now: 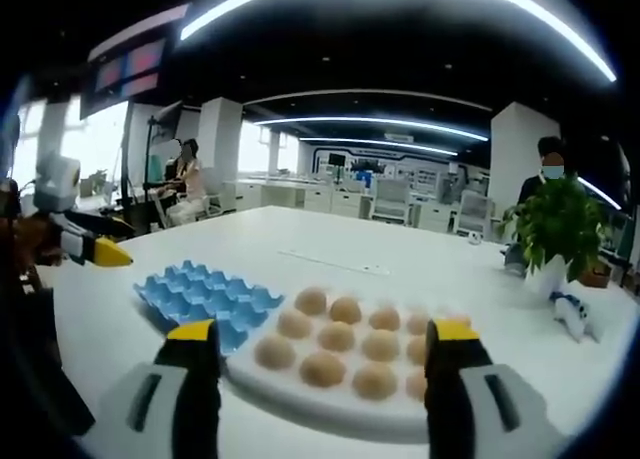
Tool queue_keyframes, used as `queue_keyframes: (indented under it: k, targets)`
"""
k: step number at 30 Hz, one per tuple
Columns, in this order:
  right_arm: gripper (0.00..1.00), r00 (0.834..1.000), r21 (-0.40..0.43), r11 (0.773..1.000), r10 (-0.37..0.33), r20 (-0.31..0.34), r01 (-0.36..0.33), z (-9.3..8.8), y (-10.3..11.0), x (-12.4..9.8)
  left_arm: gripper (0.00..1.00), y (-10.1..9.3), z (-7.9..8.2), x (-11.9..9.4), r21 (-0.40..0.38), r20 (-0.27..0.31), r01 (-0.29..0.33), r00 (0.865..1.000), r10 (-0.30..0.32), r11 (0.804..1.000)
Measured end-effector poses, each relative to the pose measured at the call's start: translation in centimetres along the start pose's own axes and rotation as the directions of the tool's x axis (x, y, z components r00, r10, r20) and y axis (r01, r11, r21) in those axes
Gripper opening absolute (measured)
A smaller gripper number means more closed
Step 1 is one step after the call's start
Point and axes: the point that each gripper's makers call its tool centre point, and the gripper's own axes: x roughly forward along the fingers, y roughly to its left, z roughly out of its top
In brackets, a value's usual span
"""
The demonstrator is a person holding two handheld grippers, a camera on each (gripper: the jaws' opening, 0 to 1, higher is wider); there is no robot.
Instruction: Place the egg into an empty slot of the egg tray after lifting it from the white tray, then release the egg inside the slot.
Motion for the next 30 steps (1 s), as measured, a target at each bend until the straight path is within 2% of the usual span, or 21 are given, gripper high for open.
queue_keyframes:
  k: [16, 17, 20, 21, 23, 24, 26, 28, 30]
  targets:
    - [0.85, 1.000, -0.011, 1.000, 0.011, -0.007, -0.011, -0.2, 0.7, 0.2, 0.86, 0.2, 0.0, -0.1, -0.010, 0.000, 0.000, 1.000, 0.000, 1.000]
    - [0.83, 1.000, -0.007, 1.000, 0.013, -0.007, -0.013, -0.2, 0.8, 0.2, 0.86, 0.2, -0.1, -0.1, -0.011, 0.000, 0.002, 1.000, -0.002, 1.000]
    - [0.73, 0.996, -0.021, 0.996, 0.084, -0.026, -0.084, -0.5, 2.9, 1.1, 0.86, 0.1, -0.1, 0.0, -0.011, -0.005, 0.004, 1.000, -0.004, 1.000]
    - [0.70, 0.992, -0.004, 0.993, 0.117, -0.048, -0.117, -0.8, 3.7, 1.4, 0.86, 0.1, -0.1, 0.0, -0.013, -0.003, 0.006, 1.000, -0.006, 1.000]
    - [0.67, 0.991, 0.042, 0.991, 0.126, -0.047, -0.124, -0.8, 4.3, 2.2, 0.86, 0.1, -0.2, 0.0, -0.014, -0.004, 0.004, 1.000, -0.004, 1.000]
    - [0.65, 0.985, 0.067, 0.985, 0.163, -0.064, -0.159, -1.1, 5.3, 2.8, 0.85, 0.1, -0.2, 0.0, -0.018, -0.003, 0.007, 1.000, -0.008, 1.000]
    - [0.50, 0.971, 0.078, 0.977, 0.207, -0.116, -0.199, -1.8, 6.4, 3.4, 0.85, 0.2, -0.3, 0.0, -0.020, -0.005, 0.004, 1.000, -0.004, 1.000]
    - [0.43, 0.966, 0.037, 0.976, 0.217, -0.138, -0.213, -2.0, 6.8, 4.2, 0.85, 0.3, -0.3, -0.1, -0.021, -0.001, 0.000, 1.000, 0.000, 1.000]
    - [0.46, 0.977, -0.012, 0.983, 0.178, -0.115, -0.181, -1.4, 6.2, 5.0, 0.85, 0.6, -0.3, -0.2, -0.031, 0.001, -0.006, 1.000, 0.006, 0.999]
